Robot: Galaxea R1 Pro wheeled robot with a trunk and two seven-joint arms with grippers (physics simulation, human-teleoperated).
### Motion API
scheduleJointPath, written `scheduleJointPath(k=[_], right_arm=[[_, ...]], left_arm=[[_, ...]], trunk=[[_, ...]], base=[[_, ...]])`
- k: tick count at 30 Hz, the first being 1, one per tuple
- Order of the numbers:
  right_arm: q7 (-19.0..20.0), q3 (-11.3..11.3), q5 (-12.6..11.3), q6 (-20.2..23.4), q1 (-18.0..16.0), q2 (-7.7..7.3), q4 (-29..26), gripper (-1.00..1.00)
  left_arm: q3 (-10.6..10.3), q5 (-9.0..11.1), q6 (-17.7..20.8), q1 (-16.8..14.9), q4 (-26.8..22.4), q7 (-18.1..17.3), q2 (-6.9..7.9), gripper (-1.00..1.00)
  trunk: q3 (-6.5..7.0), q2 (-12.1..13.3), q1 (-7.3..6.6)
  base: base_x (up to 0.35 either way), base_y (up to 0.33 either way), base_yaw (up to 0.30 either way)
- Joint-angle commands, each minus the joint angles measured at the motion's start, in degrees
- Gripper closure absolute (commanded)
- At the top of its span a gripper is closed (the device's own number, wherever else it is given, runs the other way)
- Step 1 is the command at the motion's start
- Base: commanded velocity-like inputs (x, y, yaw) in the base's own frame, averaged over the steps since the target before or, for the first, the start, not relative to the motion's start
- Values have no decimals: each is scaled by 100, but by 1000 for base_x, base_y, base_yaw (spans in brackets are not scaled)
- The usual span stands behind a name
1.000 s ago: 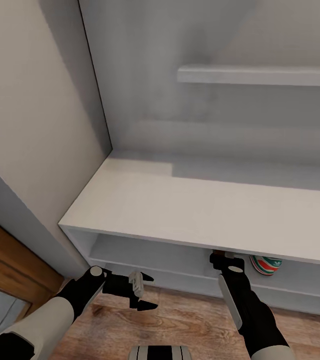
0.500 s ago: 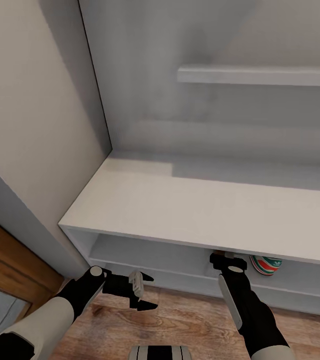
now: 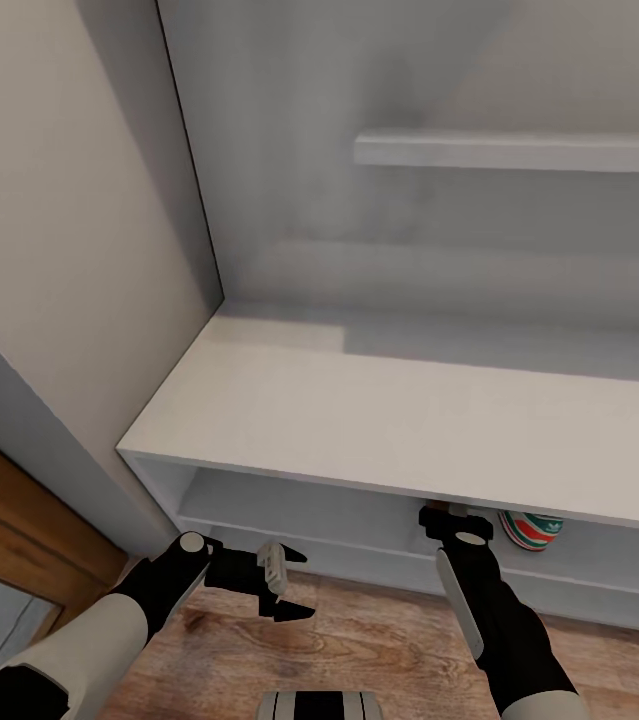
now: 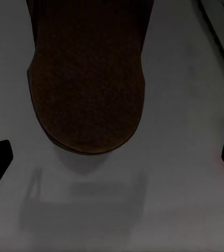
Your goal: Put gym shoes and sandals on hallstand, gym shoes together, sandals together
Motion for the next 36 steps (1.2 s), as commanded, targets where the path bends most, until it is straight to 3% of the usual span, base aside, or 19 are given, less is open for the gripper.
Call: scheduleJointPath(k=[1,8,36], right_arm=[[-55,12,-56,14,-3,-2,-6,-100],[-55,12,-54,14,0,-2,-6,-100],[-55,21,-27,14,4,15,2,-100]], left_arm=[[-7,-32,-58,-2,-7,3,2,-100],[-13,-32,-58,-2,-7,3,2,-100],[-6,-32,-58,-2,-7,3,2,-100]], trunk=[[-4,-2,-1],[-4,-2,-1],[-4,-2,-1]], base=[[0,0,0],[-110,0,0],[-310,0,0]])
